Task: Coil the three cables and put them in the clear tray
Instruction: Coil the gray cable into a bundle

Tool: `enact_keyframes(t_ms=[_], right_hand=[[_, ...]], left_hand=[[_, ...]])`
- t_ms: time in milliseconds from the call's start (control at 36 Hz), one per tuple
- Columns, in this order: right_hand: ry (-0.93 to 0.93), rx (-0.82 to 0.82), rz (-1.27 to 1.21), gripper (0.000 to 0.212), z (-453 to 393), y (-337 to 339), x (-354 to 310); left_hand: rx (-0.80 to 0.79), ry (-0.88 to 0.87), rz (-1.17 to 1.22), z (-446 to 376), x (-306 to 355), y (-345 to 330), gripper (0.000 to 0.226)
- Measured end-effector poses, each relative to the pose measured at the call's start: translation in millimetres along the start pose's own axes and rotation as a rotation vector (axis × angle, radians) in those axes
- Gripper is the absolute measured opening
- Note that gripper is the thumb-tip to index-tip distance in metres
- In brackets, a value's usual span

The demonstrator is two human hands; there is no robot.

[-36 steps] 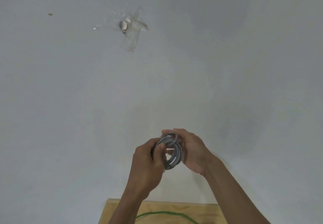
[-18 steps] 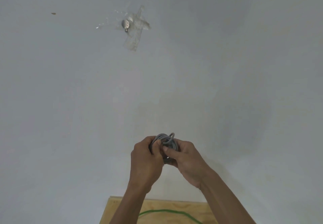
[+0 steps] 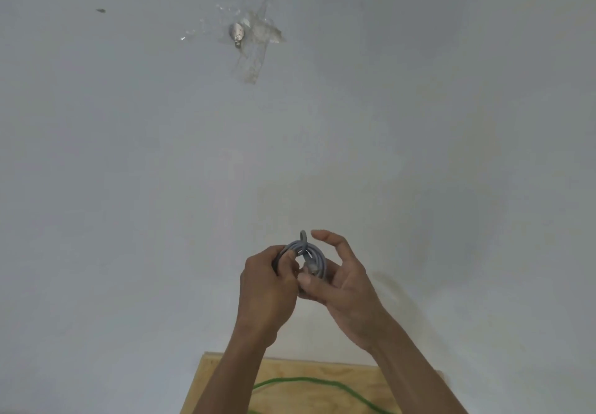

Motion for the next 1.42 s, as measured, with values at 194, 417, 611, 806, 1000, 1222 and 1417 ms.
enact_keyframes(t_ms=[194, 417, 611, 806, 1000, 1222, 1417], right_hand=[[0.173, 0.279, 0.324, 0.012, 8.1, 0.3, -8.0], [0.052, 0.232, 0.191, 0.031, 0.8, 2.1, -4.9], [0.034, 0.151, 0.241, 0.051, -4.9, 3.7, 2.3], [0.264, 0.282, 0.436, 0.035, 2.9, 1.6, -14.1], [0.525, 0.486, 0.816, 0.048, 12.6, -1.1, -24.4], [0.933, 0.437, 1.24, 0.015, 21.6, -21.0, -27.1], [0.593, 0.59, 0.52, 0.009, 29.4, -2.2, -25.1]], left_hand=[[0.014, 0.009, 0.049, -8.2, -0.6, 5.4, 0.028], [0.019, -0.045, -0.037, -6.6, 2.3, 7.5, 0.025], [-0.104, -0.025, 0.01, -4.6, -2.0, -1.1, 0.027], [-0.203, 0.045, 0.249, -2.4, 0.3, -9.6, 0.027], [-0.182, 0.053, 0.136, -5.2, -5.3, -7.5, 0.03], [-0.085, 0.102, 0.23, -2.7, -7.1, -0.8, 0.033], [0.103, 0.035, 0.115, -10.7, -8.4, 8.5, 0.029]])
Point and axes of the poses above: each hand's wrist, its own z-axis away from the middle knuckle, its own y-axis out of the back of the hand, x = y × z, the point moved 7 cm from there along -z, towards the middle knuckle, and after that the axes turned 7 degrees about -y, right-handed, at the moved point
